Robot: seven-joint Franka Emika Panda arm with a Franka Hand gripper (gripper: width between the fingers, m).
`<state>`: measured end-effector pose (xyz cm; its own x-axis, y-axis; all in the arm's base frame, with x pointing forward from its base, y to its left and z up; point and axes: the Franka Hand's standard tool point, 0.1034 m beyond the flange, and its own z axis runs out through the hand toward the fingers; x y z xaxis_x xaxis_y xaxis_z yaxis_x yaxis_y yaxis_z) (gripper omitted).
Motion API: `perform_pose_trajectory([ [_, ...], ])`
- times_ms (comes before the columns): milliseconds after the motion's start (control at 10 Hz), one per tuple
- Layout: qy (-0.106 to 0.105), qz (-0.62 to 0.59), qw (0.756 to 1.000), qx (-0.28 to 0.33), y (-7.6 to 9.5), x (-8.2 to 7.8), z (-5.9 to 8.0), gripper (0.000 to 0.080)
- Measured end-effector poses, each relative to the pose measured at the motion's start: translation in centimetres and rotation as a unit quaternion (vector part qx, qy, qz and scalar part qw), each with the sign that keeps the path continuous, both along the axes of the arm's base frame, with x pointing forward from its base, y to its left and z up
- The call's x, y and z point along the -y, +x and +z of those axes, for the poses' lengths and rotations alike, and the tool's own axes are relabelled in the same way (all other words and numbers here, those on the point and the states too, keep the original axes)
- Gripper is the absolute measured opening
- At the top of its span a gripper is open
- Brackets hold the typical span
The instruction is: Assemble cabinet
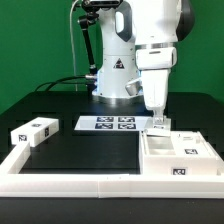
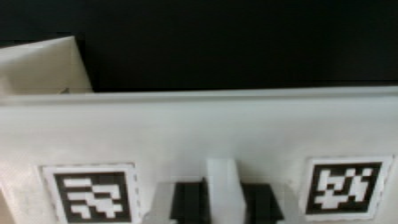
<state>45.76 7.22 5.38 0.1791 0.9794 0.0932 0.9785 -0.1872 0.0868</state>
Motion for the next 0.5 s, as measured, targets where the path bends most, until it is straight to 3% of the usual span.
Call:
perform_pose_trajectory([
  [500,0.000,0.000,1.000,0.000,0.03,-0.01,-0.03,0.0069],
])
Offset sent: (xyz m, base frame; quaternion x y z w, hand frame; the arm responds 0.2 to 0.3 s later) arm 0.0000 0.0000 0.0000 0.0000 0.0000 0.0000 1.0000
